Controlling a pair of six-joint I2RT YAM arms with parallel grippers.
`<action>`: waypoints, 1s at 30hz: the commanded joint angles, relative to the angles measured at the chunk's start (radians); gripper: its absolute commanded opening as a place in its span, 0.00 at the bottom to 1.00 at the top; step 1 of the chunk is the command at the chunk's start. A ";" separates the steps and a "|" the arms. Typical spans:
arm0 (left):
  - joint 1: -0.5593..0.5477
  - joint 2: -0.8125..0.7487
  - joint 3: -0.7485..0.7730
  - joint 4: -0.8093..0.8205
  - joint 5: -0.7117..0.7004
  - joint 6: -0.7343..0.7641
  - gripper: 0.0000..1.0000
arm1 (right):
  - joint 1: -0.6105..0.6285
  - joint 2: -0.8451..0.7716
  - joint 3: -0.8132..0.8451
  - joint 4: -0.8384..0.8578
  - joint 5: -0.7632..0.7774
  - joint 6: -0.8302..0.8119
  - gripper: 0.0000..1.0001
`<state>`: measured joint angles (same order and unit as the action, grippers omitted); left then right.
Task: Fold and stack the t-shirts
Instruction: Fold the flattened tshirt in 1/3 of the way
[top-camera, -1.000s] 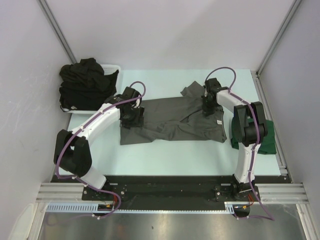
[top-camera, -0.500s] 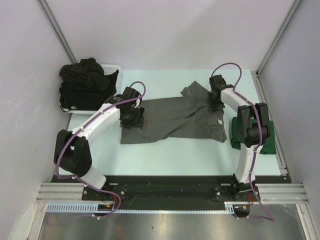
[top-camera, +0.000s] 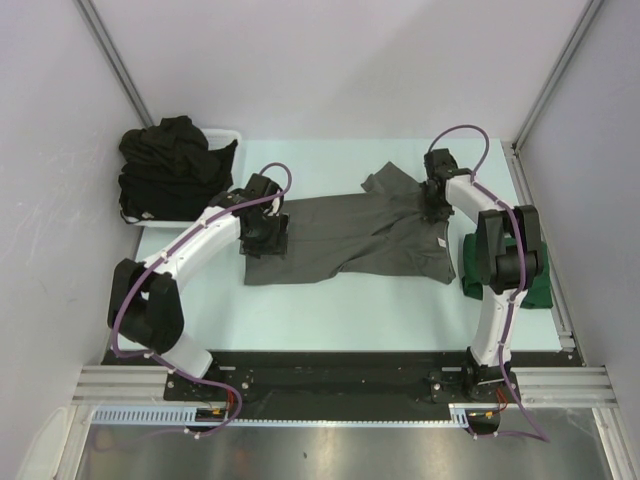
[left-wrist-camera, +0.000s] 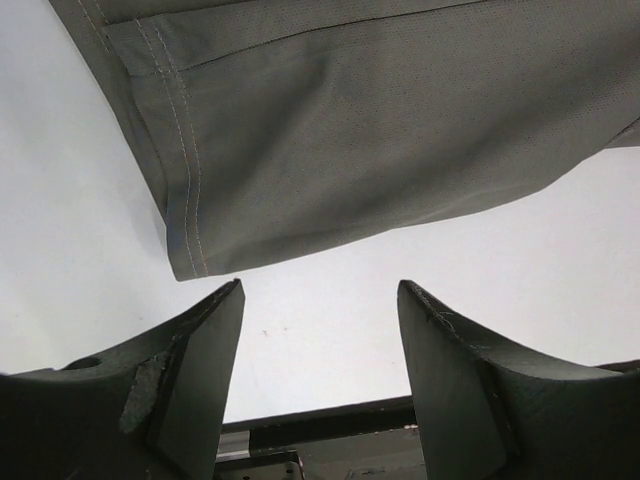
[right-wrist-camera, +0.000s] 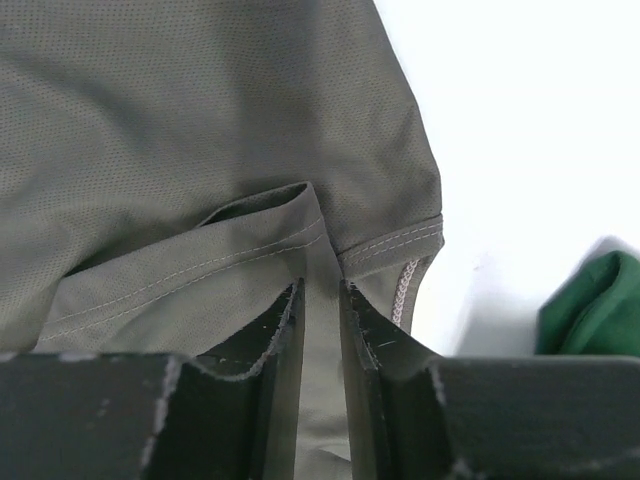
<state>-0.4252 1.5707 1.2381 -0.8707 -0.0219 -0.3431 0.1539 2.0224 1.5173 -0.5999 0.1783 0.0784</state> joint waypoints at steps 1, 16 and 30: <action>-0.006 0.006 0.018 0.015 0.008 -0.010 0.67 | 0.003 -0.040 0.046 -0.003 0.004 0.027 0.25; -0.009 0.112 -0.017 0.104 0.008 -0.045 0.00 | 0.029 -0.287 -0.006 -0.029 0.026 0.061 0.24; -0.009 0.267 -0.008 0.157 -0.016 -0.117 0.00 | 0.070 -0.356 -0.058 -0.055 0.013 0.064 0.24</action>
<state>-0.4282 1.8290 1.2060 -0.7368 -0.0227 -0.4294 0.2264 1.7401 1.4704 -0.6479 0.1940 0.1307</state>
